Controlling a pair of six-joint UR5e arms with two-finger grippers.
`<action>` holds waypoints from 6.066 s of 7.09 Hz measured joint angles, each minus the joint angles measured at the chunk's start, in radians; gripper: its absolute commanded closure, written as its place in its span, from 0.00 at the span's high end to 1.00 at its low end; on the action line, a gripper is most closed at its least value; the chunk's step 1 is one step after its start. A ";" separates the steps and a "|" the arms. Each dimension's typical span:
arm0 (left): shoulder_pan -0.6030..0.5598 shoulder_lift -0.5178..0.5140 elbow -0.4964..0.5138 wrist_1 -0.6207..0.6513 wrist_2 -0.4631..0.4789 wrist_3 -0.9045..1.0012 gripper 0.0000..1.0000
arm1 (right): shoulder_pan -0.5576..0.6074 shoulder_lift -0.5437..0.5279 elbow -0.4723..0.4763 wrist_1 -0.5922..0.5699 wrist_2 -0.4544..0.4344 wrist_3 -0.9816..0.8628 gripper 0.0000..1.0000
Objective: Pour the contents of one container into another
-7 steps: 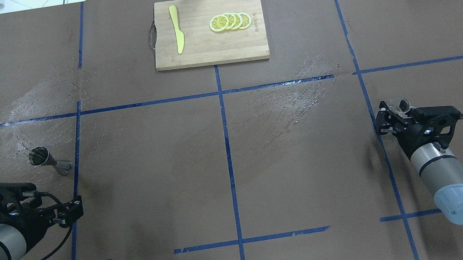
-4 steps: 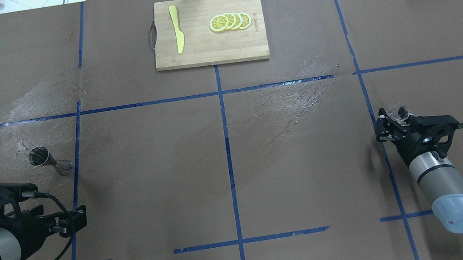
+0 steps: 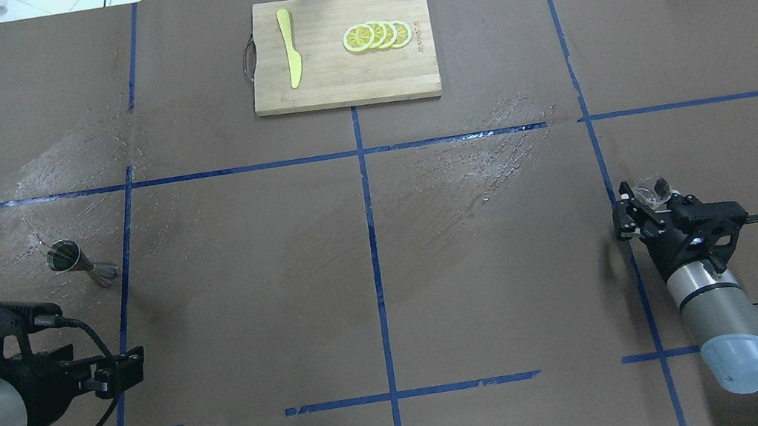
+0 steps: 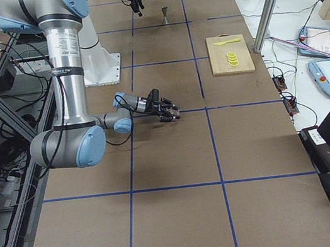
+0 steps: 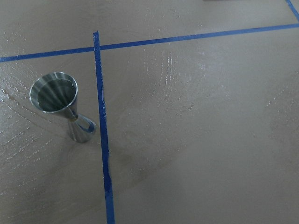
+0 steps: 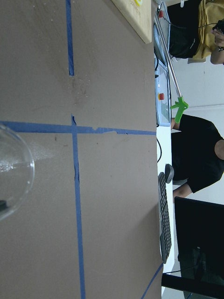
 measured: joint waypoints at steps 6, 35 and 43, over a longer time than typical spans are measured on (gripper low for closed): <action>-0.007 -0.011 -0.013 0.005 -0.028 0.022 1.00 | -0.008 0.006 -0.002 0.000 -0.025 -0.001 1.00; -0.319 -0.073 -0.009 0.009 -0.318 0.377 1.00 | 0.229 -0.458 0.649 -0.231 0.965 -0.329 1.00; -1.118 -0.411 0.469 0.564 -0.881 1.335 1.00 | 1.132 -0.178 0.460 -0.803 1.774 -1.290 1.00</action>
